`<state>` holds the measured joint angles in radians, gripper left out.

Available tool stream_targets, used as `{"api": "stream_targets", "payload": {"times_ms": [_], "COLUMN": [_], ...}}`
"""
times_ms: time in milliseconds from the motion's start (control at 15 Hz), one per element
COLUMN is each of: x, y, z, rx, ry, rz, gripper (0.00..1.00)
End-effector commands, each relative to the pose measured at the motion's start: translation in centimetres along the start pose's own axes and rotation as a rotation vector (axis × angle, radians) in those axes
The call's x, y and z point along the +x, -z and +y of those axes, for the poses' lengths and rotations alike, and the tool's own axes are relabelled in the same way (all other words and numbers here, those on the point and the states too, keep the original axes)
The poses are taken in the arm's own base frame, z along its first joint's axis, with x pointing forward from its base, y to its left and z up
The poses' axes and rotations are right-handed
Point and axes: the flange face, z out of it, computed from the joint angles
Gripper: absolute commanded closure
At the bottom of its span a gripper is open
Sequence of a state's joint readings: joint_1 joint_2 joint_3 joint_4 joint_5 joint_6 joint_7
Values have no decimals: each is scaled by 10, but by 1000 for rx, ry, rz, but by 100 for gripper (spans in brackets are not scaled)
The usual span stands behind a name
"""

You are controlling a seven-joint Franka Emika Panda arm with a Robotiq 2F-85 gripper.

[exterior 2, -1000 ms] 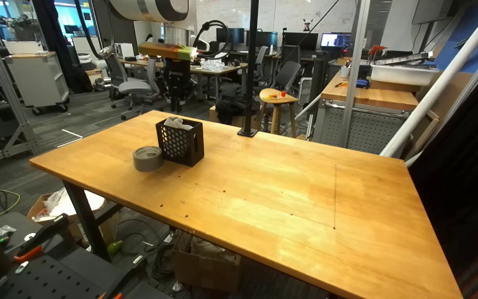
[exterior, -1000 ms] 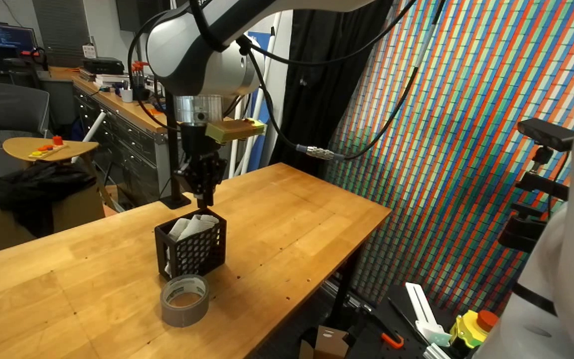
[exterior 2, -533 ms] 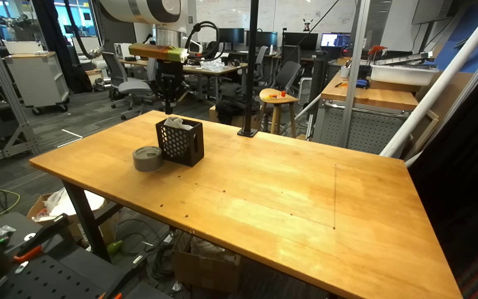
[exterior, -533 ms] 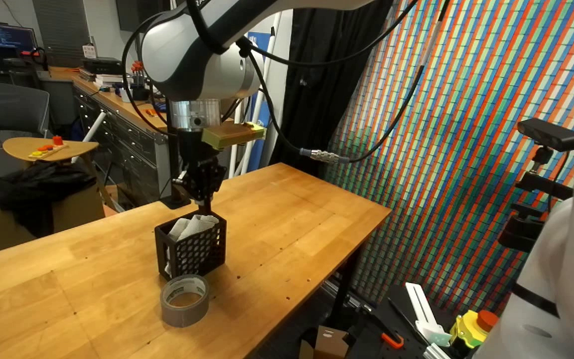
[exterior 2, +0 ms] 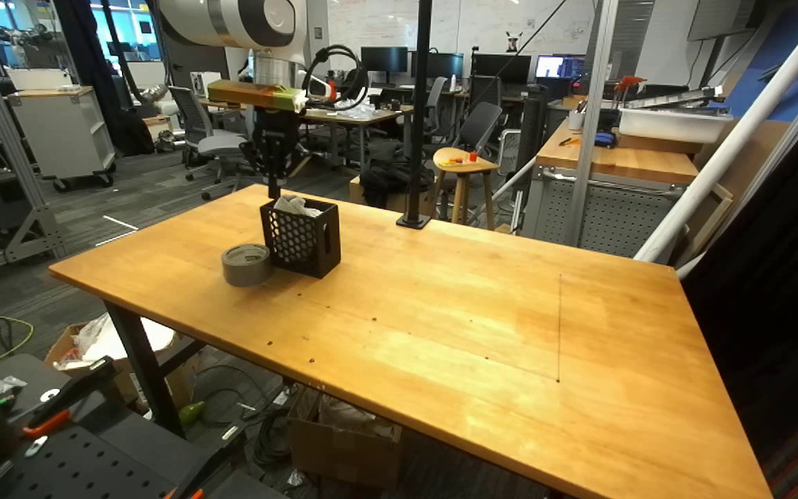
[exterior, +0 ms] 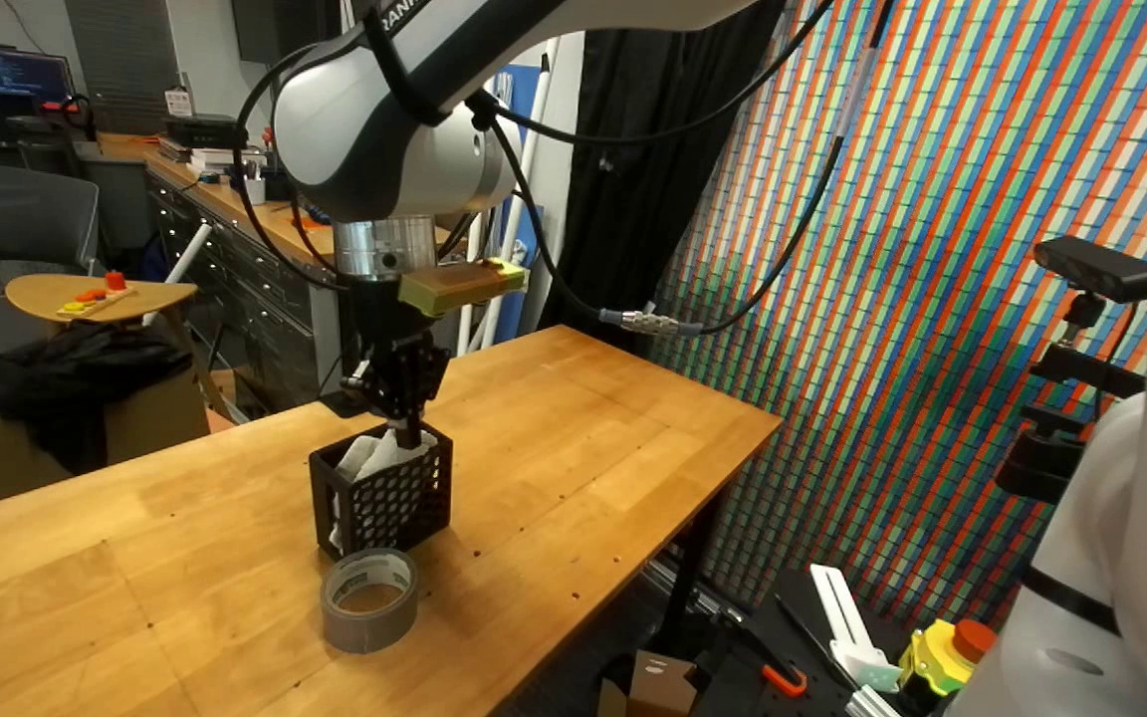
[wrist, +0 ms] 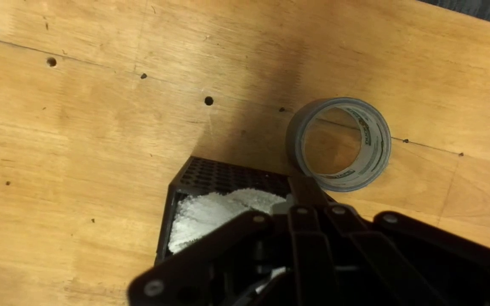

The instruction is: Put the towel in the box

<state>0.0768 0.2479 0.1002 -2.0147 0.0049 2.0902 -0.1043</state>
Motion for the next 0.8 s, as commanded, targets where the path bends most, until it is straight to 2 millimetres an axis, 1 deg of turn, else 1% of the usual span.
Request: {"api": "stream_targets", "payload": {"times_ms": [0, 67, 267, 467, 733], "x": [3, 4, 9, 16, 27], "y": [1, 0, -3, -4, -4], "z": [4, 5, 10, 14, 20], "rx": [-13, -12, -10, -4, 1], "ry": [21, 26, 49, 77, 120], "rz": [11, 9, 3, -2, -5], "gripper": [97, 96, 98, 96, 98]}}
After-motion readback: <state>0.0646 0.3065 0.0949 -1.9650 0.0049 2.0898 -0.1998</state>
